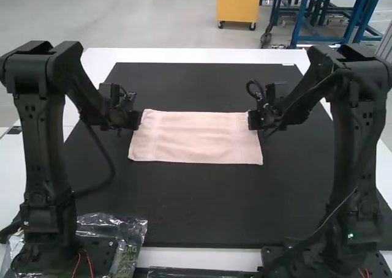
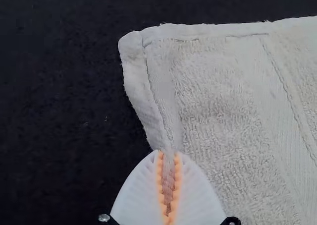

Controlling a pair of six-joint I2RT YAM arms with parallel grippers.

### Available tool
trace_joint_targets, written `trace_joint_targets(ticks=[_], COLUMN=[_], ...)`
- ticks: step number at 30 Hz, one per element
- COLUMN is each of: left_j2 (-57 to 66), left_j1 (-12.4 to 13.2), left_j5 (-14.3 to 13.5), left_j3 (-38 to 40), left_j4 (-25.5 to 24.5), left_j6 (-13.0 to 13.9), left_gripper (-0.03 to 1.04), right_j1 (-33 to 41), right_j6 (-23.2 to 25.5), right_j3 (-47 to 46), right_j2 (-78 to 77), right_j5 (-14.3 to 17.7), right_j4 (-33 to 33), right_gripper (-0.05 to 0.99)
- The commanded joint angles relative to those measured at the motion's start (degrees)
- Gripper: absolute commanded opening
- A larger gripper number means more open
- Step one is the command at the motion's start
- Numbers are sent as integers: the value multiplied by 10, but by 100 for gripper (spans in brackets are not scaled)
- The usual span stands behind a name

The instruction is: Fold the towel.

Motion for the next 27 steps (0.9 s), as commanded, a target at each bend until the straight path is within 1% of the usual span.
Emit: trace_joint_targets(ticks=[1,2,6,10,14,19,27], left_j2=[-24,-31,-58,-93,-125,-177,-266], left_j1=[21,22,27,33,40,44,44], left_j5=[-4,2,16,35,49,53,52], left_j3=[18,21,28,21,8,-31,-110], left_j4=[-4,-11,-57,-91,-138,-171,-200], left_j6=[5,5,7,10,21,29,40], left_gripper=[2,2,2,2,2,2,2], right_j1=[-15,-16,-24,-29,-35,-40,-40], right_j6=[0,1,5,6,6,6,5], right_j3=[16,18,15,-7,-39,-85,-164], right_j2=[-41,-50,-84,-124,-154,-204,-292], right_j5=[-14,-14,-43,-51,-59,-74,-91], right_j4=[-22,-30,-62,-76,-91,-105,-129], right_gripper=[-2,-2,-2,-2,-2,-2,-2])
